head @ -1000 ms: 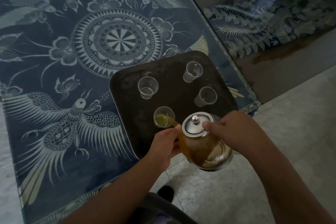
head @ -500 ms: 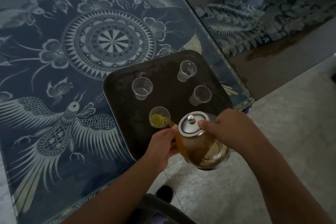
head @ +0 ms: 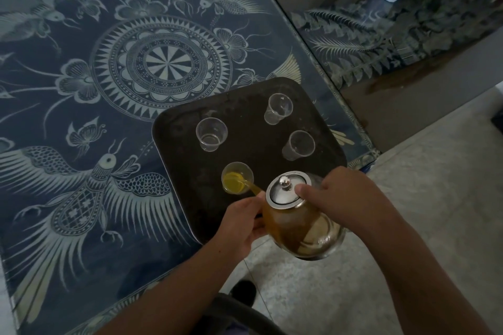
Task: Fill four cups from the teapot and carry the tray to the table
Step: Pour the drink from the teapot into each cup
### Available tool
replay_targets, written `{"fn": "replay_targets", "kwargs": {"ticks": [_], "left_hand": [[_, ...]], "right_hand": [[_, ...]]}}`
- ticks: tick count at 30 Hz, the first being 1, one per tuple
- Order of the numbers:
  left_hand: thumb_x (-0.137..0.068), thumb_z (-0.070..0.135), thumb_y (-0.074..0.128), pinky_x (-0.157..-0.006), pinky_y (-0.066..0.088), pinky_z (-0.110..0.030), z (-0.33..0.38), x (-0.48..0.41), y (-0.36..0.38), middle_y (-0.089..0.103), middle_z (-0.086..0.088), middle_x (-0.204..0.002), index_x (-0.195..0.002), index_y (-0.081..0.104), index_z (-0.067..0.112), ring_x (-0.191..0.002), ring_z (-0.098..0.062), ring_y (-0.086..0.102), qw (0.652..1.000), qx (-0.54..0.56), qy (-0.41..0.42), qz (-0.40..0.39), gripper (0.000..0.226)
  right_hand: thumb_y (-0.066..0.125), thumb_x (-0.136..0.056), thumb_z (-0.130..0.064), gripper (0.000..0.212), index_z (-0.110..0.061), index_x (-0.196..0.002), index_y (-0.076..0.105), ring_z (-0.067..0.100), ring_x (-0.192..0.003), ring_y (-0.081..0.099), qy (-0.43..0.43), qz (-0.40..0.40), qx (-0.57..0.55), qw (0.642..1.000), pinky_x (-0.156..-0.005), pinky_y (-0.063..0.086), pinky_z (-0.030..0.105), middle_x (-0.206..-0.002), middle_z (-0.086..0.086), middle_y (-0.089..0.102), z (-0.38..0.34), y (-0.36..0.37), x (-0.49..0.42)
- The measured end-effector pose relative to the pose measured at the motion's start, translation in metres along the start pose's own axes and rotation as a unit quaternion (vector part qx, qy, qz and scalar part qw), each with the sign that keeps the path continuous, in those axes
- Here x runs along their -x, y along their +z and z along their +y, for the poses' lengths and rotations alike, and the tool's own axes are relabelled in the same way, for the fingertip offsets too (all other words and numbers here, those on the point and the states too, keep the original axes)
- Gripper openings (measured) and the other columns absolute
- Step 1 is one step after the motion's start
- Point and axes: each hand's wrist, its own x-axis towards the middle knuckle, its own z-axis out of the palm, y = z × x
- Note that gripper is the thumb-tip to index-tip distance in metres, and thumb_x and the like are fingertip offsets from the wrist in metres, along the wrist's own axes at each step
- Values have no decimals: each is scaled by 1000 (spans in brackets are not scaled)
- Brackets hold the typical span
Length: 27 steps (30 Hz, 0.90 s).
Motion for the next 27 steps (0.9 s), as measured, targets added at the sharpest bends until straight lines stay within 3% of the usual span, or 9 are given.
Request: {"fn": "replay_targets", "kwargs": {"ticks": [5,23,27], "left_hand": [[-104,25,55,-73,57,-33,-2,-3,0,75,-6,-84,-111,73,6,-74,-17,71,1000,5,-10,7,28],[-104,27,54,-75,57,-34,-8,-11,-6,74,-7,-85,-118,70,0,-75,-17,71,1000,12,-12,11,34],[-103,27,56,-81,60,-38,-6,-11,-8,77,-12,-95,-116,72,3,-84,-23,73,1000,7,-2,18,32]], "right_hand": [[62,-80,-69,55,-21,-58,44,13,-53,46,-5,5,5,1000,-59,40,29,-56,-2,46,4,3,-3],[63,-85,-60,55,-18,-54,46,12,-49,44,-13,2,-6,1000,-55,35,27,-51,-2,44,-3,0,3],[64,-87,-56,58,-16,-50,44,10,-44,40,-24,3,-28,999,-52,34,25,-46,-3,40,4,1,6]]}}
